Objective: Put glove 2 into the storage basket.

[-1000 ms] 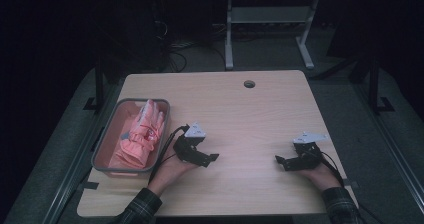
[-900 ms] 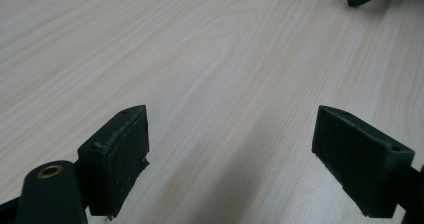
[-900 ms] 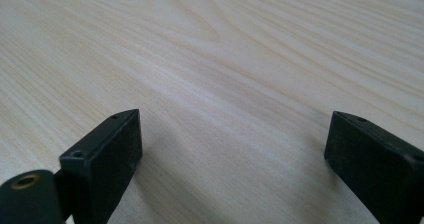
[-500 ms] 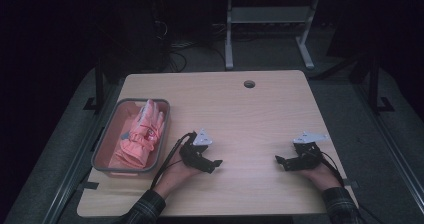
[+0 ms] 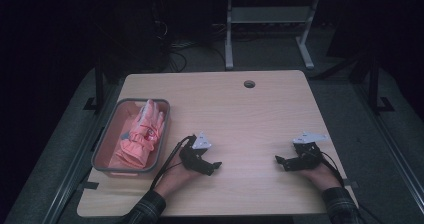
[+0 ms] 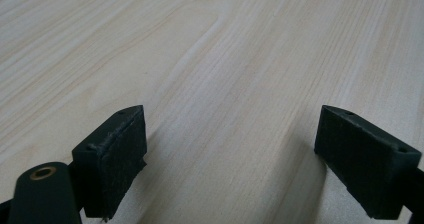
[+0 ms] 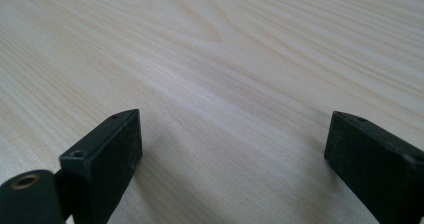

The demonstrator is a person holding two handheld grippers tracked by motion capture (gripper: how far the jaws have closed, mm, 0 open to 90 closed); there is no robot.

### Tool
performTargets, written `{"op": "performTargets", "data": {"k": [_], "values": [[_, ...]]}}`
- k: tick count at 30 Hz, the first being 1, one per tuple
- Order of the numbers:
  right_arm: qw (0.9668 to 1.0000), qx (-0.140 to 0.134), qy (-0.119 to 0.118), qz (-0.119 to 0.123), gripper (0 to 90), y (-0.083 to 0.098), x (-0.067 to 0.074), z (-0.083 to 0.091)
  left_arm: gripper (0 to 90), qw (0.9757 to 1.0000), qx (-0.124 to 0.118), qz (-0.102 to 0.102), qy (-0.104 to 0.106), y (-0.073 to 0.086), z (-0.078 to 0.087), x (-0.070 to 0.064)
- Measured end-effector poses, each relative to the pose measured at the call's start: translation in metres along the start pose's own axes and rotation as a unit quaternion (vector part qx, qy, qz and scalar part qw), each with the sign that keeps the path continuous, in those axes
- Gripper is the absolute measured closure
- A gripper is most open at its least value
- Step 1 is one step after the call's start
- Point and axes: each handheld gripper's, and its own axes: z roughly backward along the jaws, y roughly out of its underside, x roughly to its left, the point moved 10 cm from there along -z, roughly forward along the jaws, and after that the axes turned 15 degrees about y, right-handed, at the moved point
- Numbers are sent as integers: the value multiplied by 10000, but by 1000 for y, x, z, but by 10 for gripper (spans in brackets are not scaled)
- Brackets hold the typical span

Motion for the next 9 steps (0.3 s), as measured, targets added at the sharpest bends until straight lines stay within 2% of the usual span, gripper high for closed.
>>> {"op": "performTargets", "data": {"k": [9], "values": [[10000, -4, 2, 5, 81, 0, 0, 0, 127, 10000, 2, -10, 12, 0, 0, 0]]}}
